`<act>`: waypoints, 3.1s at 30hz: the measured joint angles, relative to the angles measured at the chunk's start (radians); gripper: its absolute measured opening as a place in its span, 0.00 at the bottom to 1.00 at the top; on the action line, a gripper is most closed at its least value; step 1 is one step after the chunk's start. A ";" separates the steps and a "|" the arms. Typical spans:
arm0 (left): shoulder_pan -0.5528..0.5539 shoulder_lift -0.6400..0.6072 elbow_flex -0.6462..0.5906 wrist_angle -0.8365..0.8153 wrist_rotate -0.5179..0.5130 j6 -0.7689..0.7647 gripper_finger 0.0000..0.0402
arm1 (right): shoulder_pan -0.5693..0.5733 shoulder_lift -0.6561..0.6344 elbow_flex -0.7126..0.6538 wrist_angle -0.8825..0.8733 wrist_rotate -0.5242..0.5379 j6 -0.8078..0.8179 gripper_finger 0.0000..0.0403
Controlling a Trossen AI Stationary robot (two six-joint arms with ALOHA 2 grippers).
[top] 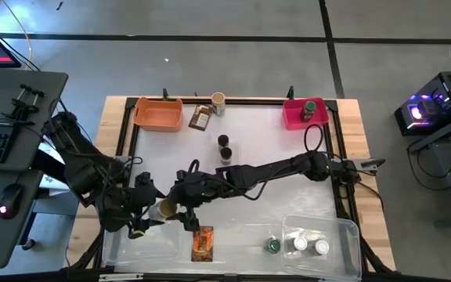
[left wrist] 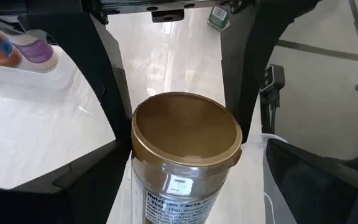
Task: Sort spices by type
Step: Put the bottom gold seasoning bottle into the left transparent bin
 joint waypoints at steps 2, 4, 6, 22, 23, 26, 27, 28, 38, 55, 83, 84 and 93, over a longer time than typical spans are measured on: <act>-0.009 -0.025 0.000 0.001 -0.010 -0.026 0.93 | -0.001 0.000 0.000 0.017 0.001 -0.017 0.68; -0.009 -0.065 0.000 0.004 -0.038 -0.106 0.93 | -0.002 0.000 0.002 0.043 0.019 -0.049 0.68; -0.007 -0.110 0.000 0.000 -0.080 -0.164 0.93 | -0.004 -0.001 0.006 0.053 0.056 -0.084 0.68; -0.008 -0.273 -0.003 -0.011 -0.126 -0.187 0.93 | -0.020 -0.029 0.039 0.065 0.073 -0.155 0.68; -0.008 -0.273 -0.003 -0.011 -0.123 -0.166 0.93 | -0.020 -0.031 0.039 0.057 0.072 -0.155 0.68; -0.008 -0.273 -0.003 -0.012 -0.107 -0.103 0.93 | -0.020 -0.039 0.038 0.026 0.067 -0.155 0.68; -0.008 -0.274 -0.002 -0.015 -0.097 -0.088 0.93 | -0.020 -0.042 0.037 0.007 0.065 -0.155 0.68; -0.008 -0.278 -0.001 -0.023 -0.089 -0.078 0.93 | -0.019 -0.046 0.037 -0.003 0.066 -0.152 0.68; -0.009 -0.315 0.000 -0.118 -0.098 -0.063 0.93 | -0.021 -0.080 0.036 -0.006 -0.025 -0.006 0.68; -0.008 -0.276 0.000 -0.158 -0.097 -0.003 0.93 | 0.019 -0.069 0.007 -0.081 -0.005 0.023 0.68; 0.051 -0.092 0.000 -0.159 -0.159 0.102 0.93 | -0.057 -0.166 -0.108 -0.527 0.128 0.177 0.68; 0.055 -0.090 0.000 -0.160 -0.154 0.102 0.93 | -0.062 -0.161 -0.149 -0.517 0.125 0.201 0.68; 0.080 -0.089 0.000 -0.159 -0.149 0.101 0.93 | -0.090 -0.162 -0.375 -0.465 0.083 0.411 0.68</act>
